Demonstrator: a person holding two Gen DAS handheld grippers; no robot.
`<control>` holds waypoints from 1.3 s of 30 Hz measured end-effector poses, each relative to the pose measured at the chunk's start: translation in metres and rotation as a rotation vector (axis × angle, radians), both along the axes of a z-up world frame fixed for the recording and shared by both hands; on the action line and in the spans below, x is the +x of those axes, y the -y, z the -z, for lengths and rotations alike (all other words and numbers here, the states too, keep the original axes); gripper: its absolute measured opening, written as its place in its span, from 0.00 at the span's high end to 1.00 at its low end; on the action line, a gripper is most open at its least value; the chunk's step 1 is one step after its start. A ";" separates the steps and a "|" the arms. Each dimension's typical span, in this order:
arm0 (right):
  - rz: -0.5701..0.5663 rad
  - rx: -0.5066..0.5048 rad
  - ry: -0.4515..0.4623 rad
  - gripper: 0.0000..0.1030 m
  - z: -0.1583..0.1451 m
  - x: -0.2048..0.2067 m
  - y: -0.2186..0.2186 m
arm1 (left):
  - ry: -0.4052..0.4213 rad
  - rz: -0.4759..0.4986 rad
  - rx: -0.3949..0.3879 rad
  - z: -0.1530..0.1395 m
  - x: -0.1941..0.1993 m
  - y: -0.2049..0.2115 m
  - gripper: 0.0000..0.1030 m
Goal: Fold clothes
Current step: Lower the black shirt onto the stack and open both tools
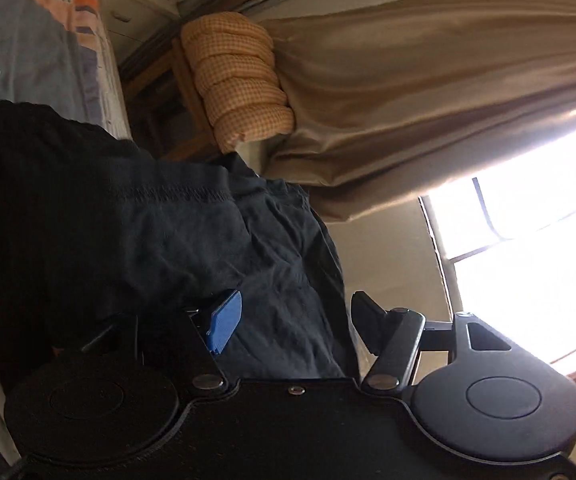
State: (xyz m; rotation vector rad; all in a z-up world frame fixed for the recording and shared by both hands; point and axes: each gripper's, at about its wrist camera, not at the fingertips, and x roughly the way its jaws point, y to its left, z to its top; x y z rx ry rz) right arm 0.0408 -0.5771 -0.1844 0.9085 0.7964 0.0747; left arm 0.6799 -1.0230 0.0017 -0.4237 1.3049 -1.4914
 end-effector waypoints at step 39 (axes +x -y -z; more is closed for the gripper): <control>-0.102 -0.310 -0.132 0.56 -0.019 -0.035 0.006 | 0.356 0.289 0.034 -0.050 -0.183 -0.080 0.15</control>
